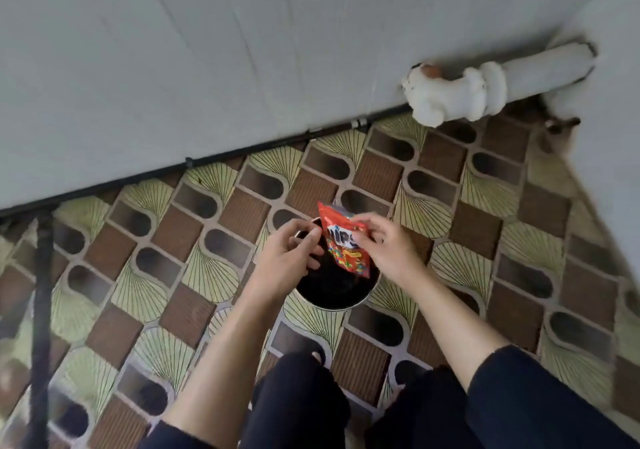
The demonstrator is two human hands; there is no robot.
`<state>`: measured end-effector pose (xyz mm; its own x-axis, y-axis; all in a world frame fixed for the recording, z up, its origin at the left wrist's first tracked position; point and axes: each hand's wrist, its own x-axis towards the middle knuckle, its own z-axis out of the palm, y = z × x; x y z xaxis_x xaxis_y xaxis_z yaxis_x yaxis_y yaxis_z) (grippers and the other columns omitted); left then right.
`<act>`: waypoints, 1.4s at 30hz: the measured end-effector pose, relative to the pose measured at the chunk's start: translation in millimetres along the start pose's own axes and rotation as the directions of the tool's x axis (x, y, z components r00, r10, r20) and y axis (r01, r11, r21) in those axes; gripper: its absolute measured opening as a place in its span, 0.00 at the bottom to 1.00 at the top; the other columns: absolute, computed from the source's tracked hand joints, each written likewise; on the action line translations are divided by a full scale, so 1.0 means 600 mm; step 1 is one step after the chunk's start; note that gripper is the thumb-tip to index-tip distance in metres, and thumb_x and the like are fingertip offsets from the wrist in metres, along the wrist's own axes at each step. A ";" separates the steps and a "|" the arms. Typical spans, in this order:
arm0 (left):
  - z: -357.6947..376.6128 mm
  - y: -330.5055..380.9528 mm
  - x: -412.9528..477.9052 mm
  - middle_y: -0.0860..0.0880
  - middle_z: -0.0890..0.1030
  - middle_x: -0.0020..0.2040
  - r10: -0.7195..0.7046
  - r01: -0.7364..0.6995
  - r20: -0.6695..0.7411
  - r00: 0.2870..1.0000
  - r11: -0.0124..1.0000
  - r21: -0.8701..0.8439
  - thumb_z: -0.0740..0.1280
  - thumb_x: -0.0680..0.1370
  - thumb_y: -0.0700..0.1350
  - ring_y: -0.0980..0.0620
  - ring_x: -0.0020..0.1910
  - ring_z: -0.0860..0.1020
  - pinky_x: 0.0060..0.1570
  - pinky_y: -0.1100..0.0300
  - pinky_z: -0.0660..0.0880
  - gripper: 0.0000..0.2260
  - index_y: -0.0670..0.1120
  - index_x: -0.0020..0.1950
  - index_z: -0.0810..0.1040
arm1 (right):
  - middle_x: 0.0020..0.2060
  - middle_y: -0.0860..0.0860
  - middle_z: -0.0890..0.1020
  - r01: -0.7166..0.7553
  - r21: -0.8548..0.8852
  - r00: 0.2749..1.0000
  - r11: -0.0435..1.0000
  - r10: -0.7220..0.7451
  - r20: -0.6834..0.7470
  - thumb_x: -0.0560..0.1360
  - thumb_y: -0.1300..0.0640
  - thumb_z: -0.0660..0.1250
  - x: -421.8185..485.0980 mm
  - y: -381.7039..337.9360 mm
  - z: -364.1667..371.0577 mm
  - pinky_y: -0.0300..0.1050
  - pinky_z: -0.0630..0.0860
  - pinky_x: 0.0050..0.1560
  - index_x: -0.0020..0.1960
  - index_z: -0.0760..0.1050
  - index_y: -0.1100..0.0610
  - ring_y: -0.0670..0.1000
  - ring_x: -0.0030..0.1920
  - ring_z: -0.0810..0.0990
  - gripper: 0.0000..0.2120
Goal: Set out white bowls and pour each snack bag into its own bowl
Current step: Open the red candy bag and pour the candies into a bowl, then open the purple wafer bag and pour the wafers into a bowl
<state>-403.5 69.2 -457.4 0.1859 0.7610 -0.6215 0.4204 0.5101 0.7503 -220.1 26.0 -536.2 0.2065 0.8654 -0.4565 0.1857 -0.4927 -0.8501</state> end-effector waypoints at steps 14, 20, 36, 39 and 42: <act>-0.078 0.420 -0.289 0.46 0.84 0.43 0.318 -0.322 0.164 0.934 0.947 -0.003 0.64 0.83 0.50 0.49 0.39 0.81 0.45 0.55 0.78 0.06 0.52 0.53 0.81 | 0.52 0.44 0.86 0.194 0.164 0.955 0.967 -0.148 -0.258 0.82 0.51 0.65 -0.282 -0.506 -0.209 0.45 0.80 0.60 0.60 0.79 0.48 0.41 0.53 0.84 0.09; -0.063 0.664 -0.452 0.49 0.82 0.37 0.616 -0.624 0.301 0.728 0.777 -0.079 0.64 0.82 0.49 0.51 0.38 0.80 0.41 0.63 0.77 0.06 0.51 0.53 0.81 | 0.50 0.51 0.86 0.456 0.117 0.806 0.882 -0.354 -0.475 0.82 0.54 0.66 -0.457 -0.726 -0.354 0.42 0.80 0.55 0.61 0.79 0.52 0.48 0.51 0.85 0.09; 0.247 0.868 -0.653 0.49 0.78 0.33 0.819 -0.858 0.467 0.333 0.469 -0.210 0.63 0.84 0.49 0.51 0.36 0.79 0.45 0.52 0.75 0.05 0.52 0.54 0.79 | 0.40 0.53 0.84 0.603 -0.111 0.415 0.790 -0.429 -0.802 0.81 0.61 0.66 -0.750 -0.702 -0.655 0.35 0.77 0.45 0.53 0.80 0.57 0.47 0.42 0.83 0.04; 0.299 0.881 -0.663 0.51 0.79 0.34 0.818 -0.857 0.451 0.356 0.479 -0.192 0.64 0.83 0.49 0.53 0.36 0.79 0.44 0.55 0.76 0.05 0.51 0.53 0.79 | 0.39 0.54 0.84 0.607 -0.087 0.405 0.790 -0.401 -0.822 0.81 0.61 0.66 -0.768 -0.681 -0.702 0.39 0.78 0.47 0.53 0.80 0.58 0.49 0.42 0.84 0.04; 0.337 0.890 -0.657 0.52 0.81 0.38 0.814 -0.854 0.423 0.398 0.498 -0.155 0.65 0.83 0.49 0.53 0.37 0.80 0.42 0.57 0.76 0.05 0.52 0.53 0.79 | 0.41 0.56 0.84 0.601 -0.077 0.405 0.796 -0.386 -0.829 0.81 0.61 0.66 -0.766 -0.665 -0.740 0.40 0.78 0.46 0.54 0.80 0.59 0.55 0.45 0.84 0.04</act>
<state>-72.9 -39.4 143.0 0.7919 0.5485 0.2683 -0.0869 -0.3337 0.9387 37.6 -215.7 129.6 0.8084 0.4652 0.3606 0.3455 0.1209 -0.9306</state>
